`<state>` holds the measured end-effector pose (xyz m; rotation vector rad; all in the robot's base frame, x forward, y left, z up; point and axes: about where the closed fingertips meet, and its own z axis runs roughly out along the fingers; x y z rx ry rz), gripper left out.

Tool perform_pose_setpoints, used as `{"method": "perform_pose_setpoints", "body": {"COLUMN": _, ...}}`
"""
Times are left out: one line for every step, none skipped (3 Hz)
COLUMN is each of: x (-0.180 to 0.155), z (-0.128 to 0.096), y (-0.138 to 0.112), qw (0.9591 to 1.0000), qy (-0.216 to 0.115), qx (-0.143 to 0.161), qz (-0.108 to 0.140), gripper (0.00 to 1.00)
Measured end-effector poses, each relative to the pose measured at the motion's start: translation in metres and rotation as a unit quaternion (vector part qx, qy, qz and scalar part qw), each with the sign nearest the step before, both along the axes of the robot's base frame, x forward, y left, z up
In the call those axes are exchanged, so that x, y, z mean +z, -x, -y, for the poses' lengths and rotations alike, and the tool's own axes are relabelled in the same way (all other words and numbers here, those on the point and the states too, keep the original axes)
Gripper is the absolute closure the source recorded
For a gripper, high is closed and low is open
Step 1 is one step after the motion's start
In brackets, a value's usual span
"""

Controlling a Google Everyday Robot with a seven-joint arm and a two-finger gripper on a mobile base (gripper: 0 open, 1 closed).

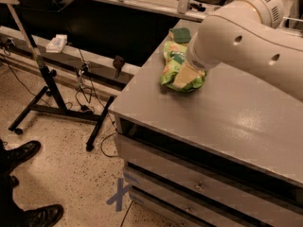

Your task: Move green rice chip bag near sponge

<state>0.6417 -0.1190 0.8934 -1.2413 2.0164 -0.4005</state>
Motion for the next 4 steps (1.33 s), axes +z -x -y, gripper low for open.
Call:
{"method": "perform_pose_setpoints", "body": {"x": -0.001, "z": 0.020, "y": 0.003, "qw": 0.9996, "qy": -0.007, "qx": 0.002, "qz": -0.029, "gripper": 0.00}}
{"method": "perform_pose_setpoints", "body": {"x": -0.001, "z": 0.028, "y": 0.007, "qw": 0.9955, "qy": -0.030, "qx": 0.031, "qz": -0.084, "gripper": 0.00}}
{"method": "perform_pose_setpoints", "body": {"x": 0.004, "z": 0.041, "y": 0.020, "qw": 0.9860, "qy": -0.059, "qx": 0.075, "qz": -0.137, "gripper": 0.00}}
{"method": "perform_pose_setpoints", "body": {"x": 0.021, "z": 0.055, "y": 0.050, "qw": 0.9752, "qy": -0.094, "qx": 0.129, "qz": -0.153, "gripper": 0.00}}
